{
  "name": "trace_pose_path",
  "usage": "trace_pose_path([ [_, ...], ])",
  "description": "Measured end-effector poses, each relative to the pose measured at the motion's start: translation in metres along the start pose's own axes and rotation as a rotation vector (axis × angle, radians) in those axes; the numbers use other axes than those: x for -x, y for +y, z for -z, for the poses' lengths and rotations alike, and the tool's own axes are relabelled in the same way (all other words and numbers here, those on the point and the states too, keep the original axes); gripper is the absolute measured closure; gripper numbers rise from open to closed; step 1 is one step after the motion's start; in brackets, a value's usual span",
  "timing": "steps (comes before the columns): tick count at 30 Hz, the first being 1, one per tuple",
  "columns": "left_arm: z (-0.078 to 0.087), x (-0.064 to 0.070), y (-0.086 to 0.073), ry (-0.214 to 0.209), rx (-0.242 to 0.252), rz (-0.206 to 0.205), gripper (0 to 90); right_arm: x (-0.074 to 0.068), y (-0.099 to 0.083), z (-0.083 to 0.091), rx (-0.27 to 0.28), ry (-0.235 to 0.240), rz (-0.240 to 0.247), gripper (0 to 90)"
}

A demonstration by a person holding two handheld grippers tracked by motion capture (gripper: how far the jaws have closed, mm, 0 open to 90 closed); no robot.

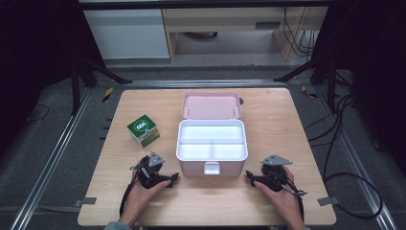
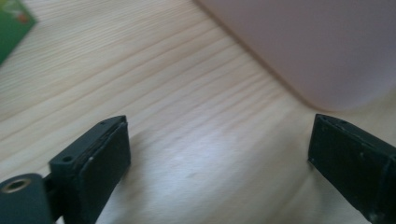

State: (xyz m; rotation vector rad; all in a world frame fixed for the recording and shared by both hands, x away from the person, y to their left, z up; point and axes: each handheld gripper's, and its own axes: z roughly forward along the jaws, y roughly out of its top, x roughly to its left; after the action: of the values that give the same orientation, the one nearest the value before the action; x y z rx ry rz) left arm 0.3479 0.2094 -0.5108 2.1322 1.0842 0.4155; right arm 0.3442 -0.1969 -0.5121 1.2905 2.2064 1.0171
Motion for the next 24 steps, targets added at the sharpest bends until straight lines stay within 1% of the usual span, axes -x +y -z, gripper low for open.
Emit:
trace_pose_path([
  [2, 0.001, 0.010, 0.002, -0.032, 0.005, -0.032, 6.9, -0.007, 0.000, 0.005, 0.012, 0.018, 0.025, 24.1],
  [3, 0.001, 0.010, 0.002, -0.032, 0.005, -0.032, 8.1, -0.011, 0.000, 0.007, 0.015, 0.034, 0.036, 24.1],
  [4, 0.002, 0.020, 0.003, -0.067, 0.015, -0.067, 10.4, -0.014, 0.000, 0.008, 0.016, 0.047, 0.047, 24.0],
  [5, 0.002, 0.025, 0.005, -0.079, 0.024, -0.077, 11.1, -0.017, 0.000, 0.010, 0.020, 0.060, 0.057, 23.8],
  [6, 0.002, 0.029, 0.006, -0.089, 0.030, -0.089, 11.2, -0.020, 0.001, 0.011, 0.026, 0.072, 0.065, 23.7],
  [7, 0.002, 0.029, 0.006, -0.089, 0.030, -0.089, 11.7, -0.020, 0.001, 0.011, 0.026, 0.072, 0.065, 23.7],
  [8, 0.001, 0.035, 0.009, -0.098, 0.045, -0.111, 12.8, -0.024, 0.004, 0.011, 0.043, 0.092, 0.081, 23.9],
  [9, 0.001, 0.035, 0.009, -0.098, 0.045, -0.111, 13.5, -0.024, 0.004, 0.011, 0.043, 0.092, 0.081, 23.9],
  [10, 0.001, 0.037, 0.011, -0.108, 0.054, -0.113, 14.7, -0.027, 0.007, 0.010, 0.054, 0.107, 0.095, 24.9],
  [11, -0.001, 0.039, 0.013, -0.127, 0.066, -0.104, 15.5, -0.028, 0.008, 0.009, 0.058, 0.112, 0.095, 25.7],
  [12, -0.001, 0.039, 0.013, -0.131, 0.067, -0.107, 16.5, -0.029, 0.009, 0.009, 0.064, 0.118, 0.099, 27.2],
  [14, -0.002, 0.039, 0.014, -0.141, 0.074, -0.106, 22.0, -0.030, 0.013, 0.008, 0.069, 0.130, 0.110, 30.1],
  [15, -0.002, 0.038, 0.015, -0.147, 0.079, -0.100, 23.5, -0.031, 0.014, 0.007, 0.074, 0.135, 0.118, 31.5],
  [17, -0.002, 0.038, 0.015, -0.144, 0.080, -0.096, 26.9, -0.031, 0.016, 0.006, 0.079, 0.141, 0.124, 31.6],
  [18, -0.001, 0.037, 0.016, -0.138, 0.085, -0.098, 26.9, -0.032, 0.017, 0.005, 0.078, 0.149, 0.129, 32.0],
  [19, -0.001, 0.036, 0.016, -0.137, 0.096, -0.090, 31.1, -0.034, 0.020, 0.003, 0.082, 0.160, 0.149, 33.9],
  [21, -0.001, 0.035, 0.017, -0.135, 0.098, -0.083, 32.8, -0.036, 0.021, 0.002, 0.081, 0.167, 0.157, 34.2],
  [24, -0.002, 0.034, 0.018, -0.125, 0.095, -0.086, 35.0, -0.037, 0.022, 0.000, 0.077, 0.163, 0.163, 33.6],
])
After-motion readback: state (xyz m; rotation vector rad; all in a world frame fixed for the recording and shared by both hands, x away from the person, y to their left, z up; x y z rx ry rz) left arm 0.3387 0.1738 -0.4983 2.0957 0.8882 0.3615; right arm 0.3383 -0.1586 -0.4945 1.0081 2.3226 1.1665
